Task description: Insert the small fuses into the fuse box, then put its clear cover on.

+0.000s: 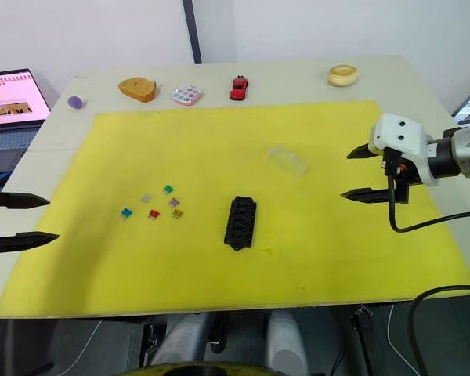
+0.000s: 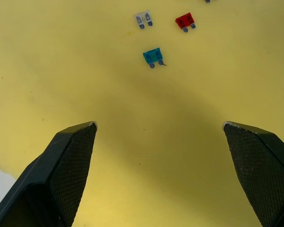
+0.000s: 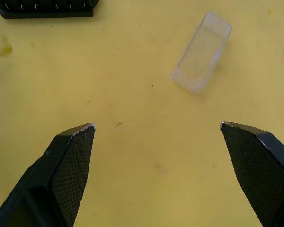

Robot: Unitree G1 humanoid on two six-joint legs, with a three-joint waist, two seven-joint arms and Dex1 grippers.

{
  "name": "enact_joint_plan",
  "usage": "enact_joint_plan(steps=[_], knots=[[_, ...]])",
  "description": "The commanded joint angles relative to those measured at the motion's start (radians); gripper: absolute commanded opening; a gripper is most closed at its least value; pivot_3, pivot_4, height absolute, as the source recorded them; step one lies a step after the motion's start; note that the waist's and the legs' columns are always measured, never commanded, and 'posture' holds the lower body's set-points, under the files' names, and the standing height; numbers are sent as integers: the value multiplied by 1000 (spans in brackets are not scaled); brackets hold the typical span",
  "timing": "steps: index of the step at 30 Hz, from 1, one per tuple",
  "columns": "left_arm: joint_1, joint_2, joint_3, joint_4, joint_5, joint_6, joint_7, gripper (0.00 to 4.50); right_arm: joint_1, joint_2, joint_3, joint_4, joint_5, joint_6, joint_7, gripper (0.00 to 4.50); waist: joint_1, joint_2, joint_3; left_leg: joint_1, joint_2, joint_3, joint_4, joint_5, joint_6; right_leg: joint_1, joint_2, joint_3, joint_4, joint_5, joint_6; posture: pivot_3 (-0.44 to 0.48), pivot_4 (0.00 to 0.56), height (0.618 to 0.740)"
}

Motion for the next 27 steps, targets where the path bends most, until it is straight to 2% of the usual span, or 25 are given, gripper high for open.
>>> enact_joint_plan(steps=[1,27], knots=[[-37,15,23,-9,-28,25,11,4475,-6,-2,-32,-1,-4,-19,-2,4465,0,0,0,0,0,0,0,0,0,0,0,0,0,0,0,0,150,740],[-50,-33,-3,-58,-73,120,56,4475,-60,36,-2,-19,-3,12,-15,4465,0,0,0,0,0,0,0,0,0,0,0,0,0,0,0,0,150,740]])
